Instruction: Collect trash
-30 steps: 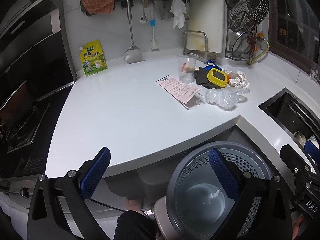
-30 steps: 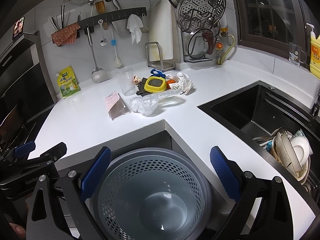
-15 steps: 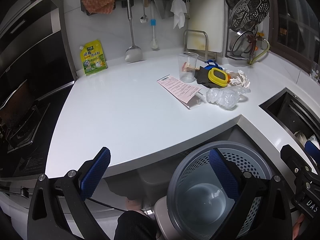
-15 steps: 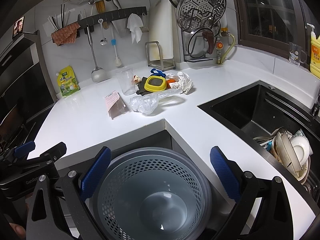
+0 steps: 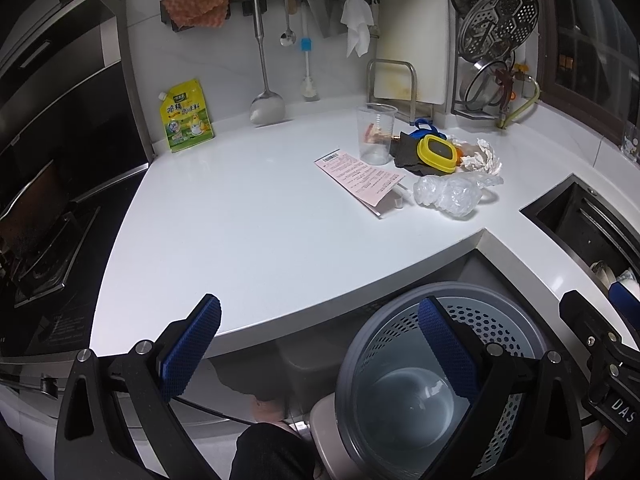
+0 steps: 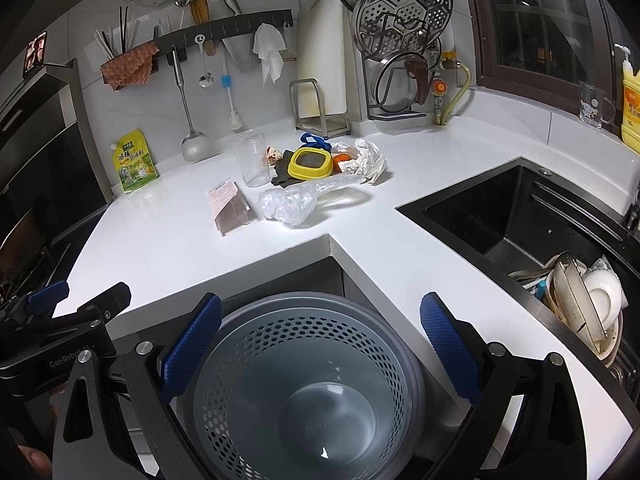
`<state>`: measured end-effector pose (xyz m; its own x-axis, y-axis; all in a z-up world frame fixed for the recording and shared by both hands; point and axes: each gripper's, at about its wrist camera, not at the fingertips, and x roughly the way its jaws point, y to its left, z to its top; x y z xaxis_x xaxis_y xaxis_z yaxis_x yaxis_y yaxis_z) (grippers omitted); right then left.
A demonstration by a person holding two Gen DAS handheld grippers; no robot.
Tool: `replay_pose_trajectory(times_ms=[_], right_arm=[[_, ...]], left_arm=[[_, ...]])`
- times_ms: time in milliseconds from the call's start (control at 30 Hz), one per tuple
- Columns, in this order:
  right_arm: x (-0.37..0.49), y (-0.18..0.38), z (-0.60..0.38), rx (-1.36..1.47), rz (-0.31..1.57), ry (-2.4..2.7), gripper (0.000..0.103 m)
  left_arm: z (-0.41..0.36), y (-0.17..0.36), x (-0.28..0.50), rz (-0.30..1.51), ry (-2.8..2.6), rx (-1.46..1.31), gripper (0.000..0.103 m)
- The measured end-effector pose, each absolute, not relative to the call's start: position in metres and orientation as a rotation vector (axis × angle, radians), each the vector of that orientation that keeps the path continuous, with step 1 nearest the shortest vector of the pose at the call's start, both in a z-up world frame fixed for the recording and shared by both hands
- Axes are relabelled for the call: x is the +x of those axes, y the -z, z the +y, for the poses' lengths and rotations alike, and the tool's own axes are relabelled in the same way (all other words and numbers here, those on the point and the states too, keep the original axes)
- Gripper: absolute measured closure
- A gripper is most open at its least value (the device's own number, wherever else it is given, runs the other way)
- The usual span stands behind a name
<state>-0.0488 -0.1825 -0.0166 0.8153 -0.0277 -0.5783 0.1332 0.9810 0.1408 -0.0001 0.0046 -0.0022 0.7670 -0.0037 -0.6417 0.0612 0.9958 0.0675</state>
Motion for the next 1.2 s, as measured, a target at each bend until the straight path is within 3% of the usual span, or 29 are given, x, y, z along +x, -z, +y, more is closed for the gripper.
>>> replay_pose_trajectory(times_ms=[700, 1200], right_arm=[[-0.046, 0.026, -0.183, 0.204, 0.618, 0.056, 0.008], [0.015, 0.033, -0.201, 0.163, 0.636, 0.067, 0.008]], left_arm=[[0.009, 0.009, 0.005, 0.703, 0.017, 0.088, 0.006], [0.002, 0.025, 0.069, 0.737, 0.009, 0.064, 0.006]])
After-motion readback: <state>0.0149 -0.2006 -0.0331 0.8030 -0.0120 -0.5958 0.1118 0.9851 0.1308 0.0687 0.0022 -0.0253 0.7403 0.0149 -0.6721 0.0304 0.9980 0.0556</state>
